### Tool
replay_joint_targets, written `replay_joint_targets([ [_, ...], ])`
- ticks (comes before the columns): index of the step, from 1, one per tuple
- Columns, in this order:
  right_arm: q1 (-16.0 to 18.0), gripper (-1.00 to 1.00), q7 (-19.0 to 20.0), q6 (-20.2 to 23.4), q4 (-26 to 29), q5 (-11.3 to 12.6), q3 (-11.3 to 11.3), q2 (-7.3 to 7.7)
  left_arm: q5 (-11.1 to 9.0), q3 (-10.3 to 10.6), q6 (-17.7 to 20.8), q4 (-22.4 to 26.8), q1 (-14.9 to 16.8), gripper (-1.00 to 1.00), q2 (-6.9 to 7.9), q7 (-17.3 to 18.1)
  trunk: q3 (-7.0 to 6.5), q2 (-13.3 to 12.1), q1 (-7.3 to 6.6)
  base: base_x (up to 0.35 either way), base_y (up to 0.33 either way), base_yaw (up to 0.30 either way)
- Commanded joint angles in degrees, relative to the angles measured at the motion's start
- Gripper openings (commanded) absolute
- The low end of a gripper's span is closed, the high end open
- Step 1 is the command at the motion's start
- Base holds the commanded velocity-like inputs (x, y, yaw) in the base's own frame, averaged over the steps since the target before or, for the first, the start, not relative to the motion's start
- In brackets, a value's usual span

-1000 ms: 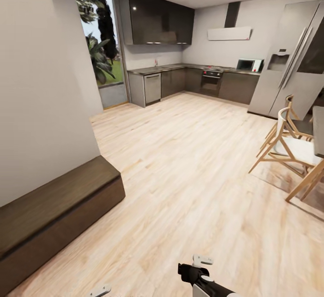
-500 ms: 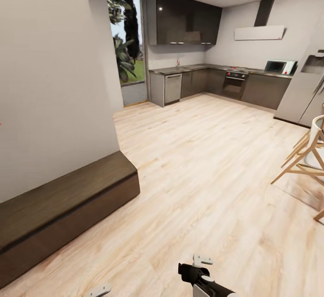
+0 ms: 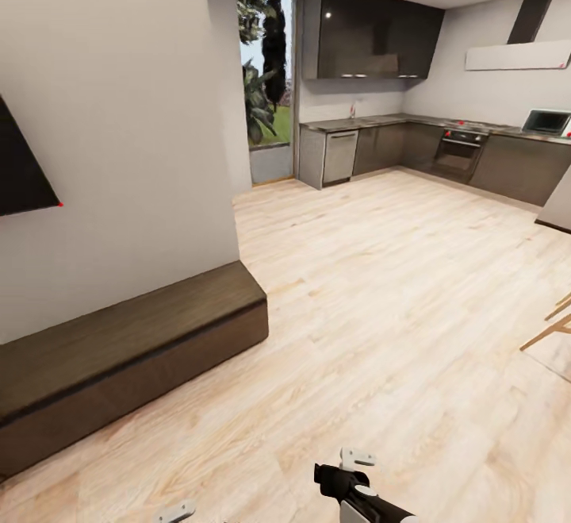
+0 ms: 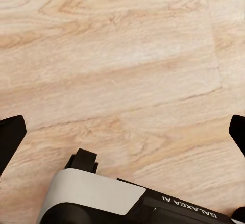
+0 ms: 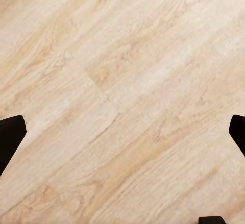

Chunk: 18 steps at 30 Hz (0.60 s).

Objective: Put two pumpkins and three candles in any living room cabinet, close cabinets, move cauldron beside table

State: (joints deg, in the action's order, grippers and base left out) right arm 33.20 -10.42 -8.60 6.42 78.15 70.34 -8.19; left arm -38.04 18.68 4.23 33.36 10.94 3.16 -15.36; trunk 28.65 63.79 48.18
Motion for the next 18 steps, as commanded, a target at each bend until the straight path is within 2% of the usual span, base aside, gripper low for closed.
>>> replay_joint_targets([
  [1, 0.03, 1.0, -0.31, -0.18, 0.09, 0.51, 0.49, 0.01, -0.35, 0.48, 0.16, 0.13, 0.04, 1.0, 0.09, -0.55, 0.06, 0.04, 0.0, 0.0, -0.004, 0.292],
  [18, 0.03, 1.0, -0.31, -0.18, 0.09, 0.51, 0.5, 0.02, -0.37, 0.48, 0.16, 0.13, 0.04, 1.0, 0.09, -0.55, 0.06, 0.04, 0.0, 0.0, 0.0, 0.292],
])
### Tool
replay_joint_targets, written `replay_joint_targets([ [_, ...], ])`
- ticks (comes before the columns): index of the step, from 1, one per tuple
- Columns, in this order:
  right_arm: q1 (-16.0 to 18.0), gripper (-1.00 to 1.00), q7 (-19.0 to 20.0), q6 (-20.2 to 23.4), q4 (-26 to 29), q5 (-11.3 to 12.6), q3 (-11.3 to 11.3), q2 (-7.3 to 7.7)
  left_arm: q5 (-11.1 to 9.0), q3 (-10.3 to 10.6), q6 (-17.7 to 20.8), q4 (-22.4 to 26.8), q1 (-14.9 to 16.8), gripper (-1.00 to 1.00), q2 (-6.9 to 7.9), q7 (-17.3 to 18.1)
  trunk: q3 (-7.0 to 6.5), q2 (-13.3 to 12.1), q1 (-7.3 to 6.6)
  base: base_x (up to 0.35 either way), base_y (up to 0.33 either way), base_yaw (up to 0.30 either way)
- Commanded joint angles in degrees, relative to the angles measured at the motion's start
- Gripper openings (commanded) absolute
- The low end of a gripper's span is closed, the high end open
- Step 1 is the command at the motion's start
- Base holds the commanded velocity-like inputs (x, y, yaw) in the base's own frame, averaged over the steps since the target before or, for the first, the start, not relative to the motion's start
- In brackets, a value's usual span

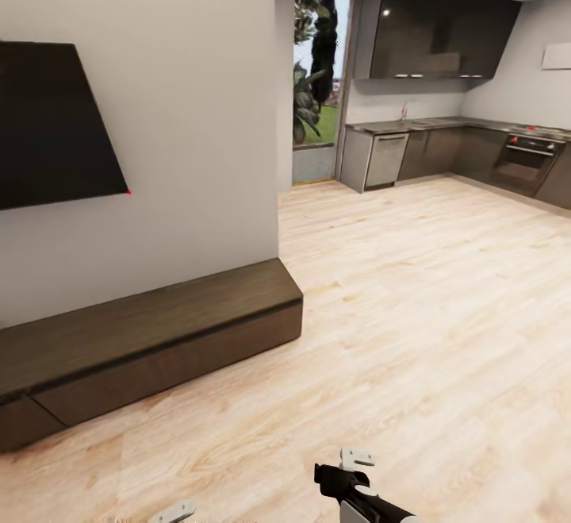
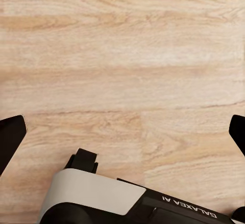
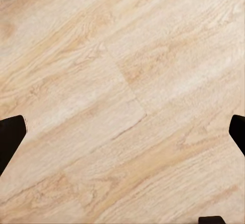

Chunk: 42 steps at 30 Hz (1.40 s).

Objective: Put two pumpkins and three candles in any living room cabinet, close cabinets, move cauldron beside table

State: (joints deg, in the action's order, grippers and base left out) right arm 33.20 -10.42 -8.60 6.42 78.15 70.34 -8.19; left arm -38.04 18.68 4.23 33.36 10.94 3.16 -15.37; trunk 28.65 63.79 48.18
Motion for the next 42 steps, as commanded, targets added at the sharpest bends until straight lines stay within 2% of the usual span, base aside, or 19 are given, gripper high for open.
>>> replay_joint_targets([
  [1, 0.03, 1.0, -0.31, -0.19, 0.09, 0.51, 0.5, 0.01, -0.37, 0.48, 0.16, 0.13, 0.04, 1.0, 0.09, -0.54, 0.06, 0.03, 0.0, 0.0, 0.0, 0.292],
  [28, 0.03, 1.0, -0.31, -0.19, 0.09, 0.51, 0.58, 0.01, -0.41, 0.48, 0.16, 0.13, 0.04, 1.0, -0.09, -0.54, 0.06, 0.03, 0.0, 0.002, 0.0, 0.292],
  [38, 0.03, 1.0, -0.25, -0.19, 0.21, 0.51, 0.58, 0.1, -0.42, 0.48, 0.16, 0.13, 0.04, 1.0, -0.09, -0.54, 0.06, 0.03, 0.0, 0.153, -0.057, 0.286],
  [42, 0.03, 1.0, 0.15, -0.24, 0.31, 0.38, 0.71, 0.15, -0.45, 0.48, 0.16, 0.13, 0.04, 1.0, -0.09, -0.54, 0.06, 0.03, 0.0, 0.239, -0.009, 0.077],
])
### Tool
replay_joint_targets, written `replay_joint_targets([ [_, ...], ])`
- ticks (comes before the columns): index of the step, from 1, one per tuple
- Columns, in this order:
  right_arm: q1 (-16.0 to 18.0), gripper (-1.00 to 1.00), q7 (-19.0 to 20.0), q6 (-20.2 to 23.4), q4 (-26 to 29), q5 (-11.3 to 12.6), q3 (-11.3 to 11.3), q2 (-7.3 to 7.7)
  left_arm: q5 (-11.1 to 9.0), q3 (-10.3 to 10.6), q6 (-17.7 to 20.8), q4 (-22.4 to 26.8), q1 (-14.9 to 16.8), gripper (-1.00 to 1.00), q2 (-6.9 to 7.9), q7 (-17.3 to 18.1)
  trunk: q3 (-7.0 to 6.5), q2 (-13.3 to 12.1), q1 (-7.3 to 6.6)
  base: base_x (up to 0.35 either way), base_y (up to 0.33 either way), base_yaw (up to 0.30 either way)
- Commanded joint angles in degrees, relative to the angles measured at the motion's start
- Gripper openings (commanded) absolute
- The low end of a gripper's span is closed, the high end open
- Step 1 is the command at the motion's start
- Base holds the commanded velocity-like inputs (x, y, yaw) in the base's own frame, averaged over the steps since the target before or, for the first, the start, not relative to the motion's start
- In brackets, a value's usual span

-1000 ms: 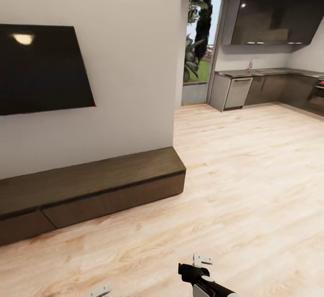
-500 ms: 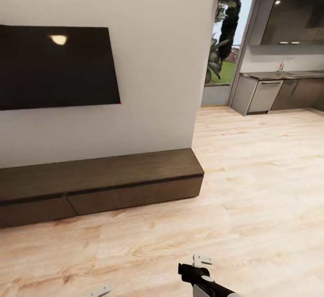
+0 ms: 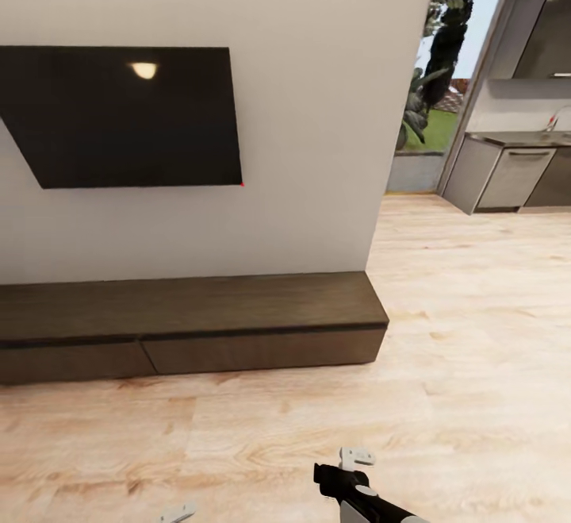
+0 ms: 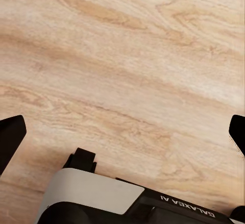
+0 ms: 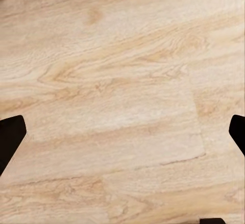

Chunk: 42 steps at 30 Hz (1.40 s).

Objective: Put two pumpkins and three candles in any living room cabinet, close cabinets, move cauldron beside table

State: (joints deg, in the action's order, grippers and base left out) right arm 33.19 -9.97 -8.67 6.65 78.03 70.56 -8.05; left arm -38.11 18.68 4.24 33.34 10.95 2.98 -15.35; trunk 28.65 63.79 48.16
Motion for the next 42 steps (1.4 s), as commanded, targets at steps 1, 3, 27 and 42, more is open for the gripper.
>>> replay_joint_targets([
  [1, 0.03, 1.0, -0.19, -0.22, 0.09, 0.42, 0.56, 0.05, -0.37, 0.48, 0.16, 0.15, 0.03, 1.0, 0.1, -0.55, 0.06, 0.03, 0.03, 0.221, -0.002, 0.02],
  [3, 0.03, 1.0, -0.05, -0.96, 0.11, 0.24, 0.65, 0.1, -0.36, 0.48, 0.16, 0.15, 0.03, 1.0, 0.1, -0.55, 0.06, 0.03, 0.03, 0.21, -0.001, 0.011],
  [27, 0.03, 1.0, 0.3, -3.22, 0.12, -0.63, 0.6, 0.4, -0.32, 0.5, 0.16, 0.15, 0.03, 1.0, 0.15, -0.49, 0.06, 0.03, 0.03, 0.189, 0.0, 0.001],
  [42, 0.03, 1.0, 6.54, -6.25, 0.18, 3.83, -3.73, 0.9, -3.44, -2.05, 12.98, 17.96, 0.19, 1.0, 2.82, 0.46, 0.06, 0.03, 0.03, 0.121, 0.0, 0.0],
])
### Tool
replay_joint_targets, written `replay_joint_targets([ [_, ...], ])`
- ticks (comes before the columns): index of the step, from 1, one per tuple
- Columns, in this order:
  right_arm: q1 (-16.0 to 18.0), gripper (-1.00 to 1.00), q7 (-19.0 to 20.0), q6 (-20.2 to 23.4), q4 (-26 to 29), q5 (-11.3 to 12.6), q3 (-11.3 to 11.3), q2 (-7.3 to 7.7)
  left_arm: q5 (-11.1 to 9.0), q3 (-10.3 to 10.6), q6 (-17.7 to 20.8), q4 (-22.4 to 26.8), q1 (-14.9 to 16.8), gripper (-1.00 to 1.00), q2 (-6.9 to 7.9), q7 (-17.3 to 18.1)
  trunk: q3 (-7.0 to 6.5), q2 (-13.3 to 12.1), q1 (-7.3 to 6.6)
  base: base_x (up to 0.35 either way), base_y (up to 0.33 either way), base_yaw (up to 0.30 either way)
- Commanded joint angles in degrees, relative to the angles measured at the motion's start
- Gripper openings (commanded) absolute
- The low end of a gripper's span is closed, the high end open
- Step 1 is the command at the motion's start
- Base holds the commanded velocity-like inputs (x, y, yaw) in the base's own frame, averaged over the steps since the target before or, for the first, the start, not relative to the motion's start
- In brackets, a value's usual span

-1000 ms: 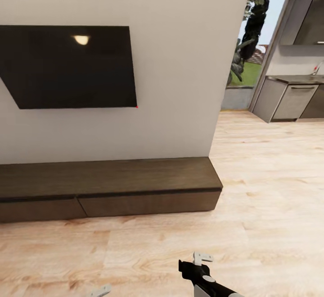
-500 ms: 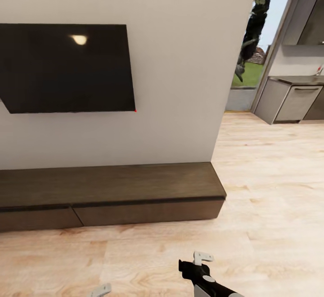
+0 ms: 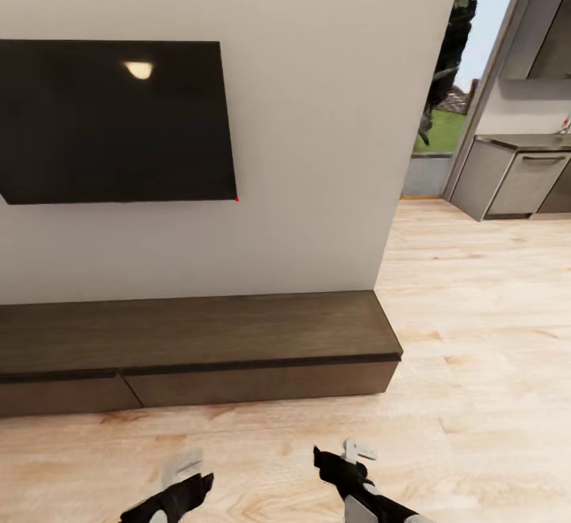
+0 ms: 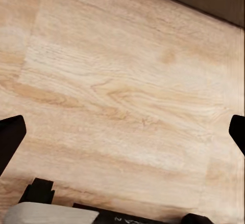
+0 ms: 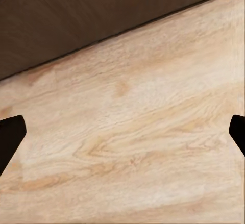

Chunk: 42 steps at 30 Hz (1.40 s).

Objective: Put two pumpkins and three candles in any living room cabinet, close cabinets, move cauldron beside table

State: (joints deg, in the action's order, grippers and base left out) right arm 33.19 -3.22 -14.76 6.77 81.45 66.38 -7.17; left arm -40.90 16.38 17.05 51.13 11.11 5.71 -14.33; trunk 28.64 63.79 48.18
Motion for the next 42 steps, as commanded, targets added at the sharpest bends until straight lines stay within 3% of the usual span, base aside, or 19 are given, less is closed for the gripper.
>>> replay_joint_targets([
  [1, 0.04, 1.0, 3.35, -0.01, 0.06, 2.11, -1.13, 0.56, -2.07, -0.73, 2.9, 2.02, 0.0, 1.0, 0.51, -0.48, 0.06, 0.04, 0.0, 0.0, 0.0, 0.0],
  [2, 0.04, 1.0, 8.82, 0.61, 0.0, 4.91, -3.47, 1.45, -4.41, -2.3, 6.57, 4.82, -0.06, 1.0, 1.44, -0.41, 0.06, 0.04, 0.0, 0.0, 0.0, 0.0],
  [5, 0.04, 1.0, 16.45, 2.65, -0.02, 10.37, -6.89, 3.61, -10.63, -4.44, 13.87, 9.77, -0.11, 1.0, 4.33, 0.36, 0.06, 0.04, 0.0, 0.0, 0.0, 0.0],
  [9, 0.04, 1.0, 19.98, 3.7, 0.0, 16.43, -9.01, 5.25, -22.3, -5.78, 23.05, 13.8, -0.12, 1.0, 8.75, 4.85, 0.06, 0.04, 0.0, 0.0, 0.0, 0.0],
  [10, 0.07, 1.0, 20.32, 3.84, 0.0, 18.9, -9.26, 5.46, -26.5, -6.38, 25.5, 14.33, -0.13, 1.0, 10.15, 6.17, 0.06, 0.04, 0.0, 0.0, 0.0, 0.0],
  [12, 0.12, 1.0, 20.51, 4.2, 0.0, 22.74, -9.41, 5.71, -31.26, -7.24, 28.31, 14.65, -0.11, 1.0, 11.46, 7.18, 0.06, 0.04, 0.0, 0.0, 0.0, 0.0],
  [15, 0.25, 1.0, 21.47, 7.88, 0.05, 28.65, -9.51, 7.33, -36.63, -8.57, 31.7, 15.0, 0.05, 1.0, 12.15, 7.72, 0.06, 0.04, 0.0, 0.0, 0.0, 0.0],
  [19, 0.29, 1.0, 26.32, 14.52, 0.01, 36.52, -9.52, 10.68, -43.58, -9.17, 35.52, 17.16, 2.31, 1.0, 12.04, 7.78, 0.06, 0.04, 0.0, 0.0, 0.0, 0.0],
  [20, 0.29, 1.0, 26.73, 15.02, 0.01, 37.29, -9.52, 10.91, -44.37, -9.19, 36.1, 17.42, 2.52, 1.0, 11.99, 7.78, 0.06, 0.04, 0.0, 0.0, 0.0, 0.0],
  [21, 0.3, 1.0, 27.56, 16.53, 0.0, 39.14, -9.54, 11.4, -46.32, -9.23, 37.71, 17.98, 3.04, 1.0, 11.84, 7.78, 0.06, 0.04, 0.0, 0.0, 0.0, 0.0],
  [24, 0.3, 1.0, 28.26, 19.88, 0.0, 41.26, -9.55, 12.18, -50.6, -9.26, 39.27, 18.72, 4.13, 1.0, 12.16, 7.86, 0.06, 0.04, 0.0, 0.0, 0.0, 0.0],
  [28, 0.36, 1.0, 29.39, 20.82, -0.03, 42.26, -9.58, 12.57, -53.93, -9.23, 39.66, 19.94, 4.48, 1.0, 12.41, 7.68, 0.06, 0.04, 0.0, 0.0, 0.0, 0.0],
  [35, 0.39, 1.0, 37.46, 21.16, -0.17, 42.72, -9.44, 13.01, -55.7, -9.34, 39.8, 20.87, 4.53, 1.0, 12.53, 7.66, 0.06, 0.04, 0.0, 0.0, 0.0, 0.0],
  [42, 0.39, 1.0, 38.98, 21.09, -0.33, 42.72, -9.38, 13.22, -56.62, -9.38, 39.84, 21.03, 4.53, 1.0, 12.6, 7.74, 0.06, 0.04, 0.0, 0.0, 0.0, 0.0],
])
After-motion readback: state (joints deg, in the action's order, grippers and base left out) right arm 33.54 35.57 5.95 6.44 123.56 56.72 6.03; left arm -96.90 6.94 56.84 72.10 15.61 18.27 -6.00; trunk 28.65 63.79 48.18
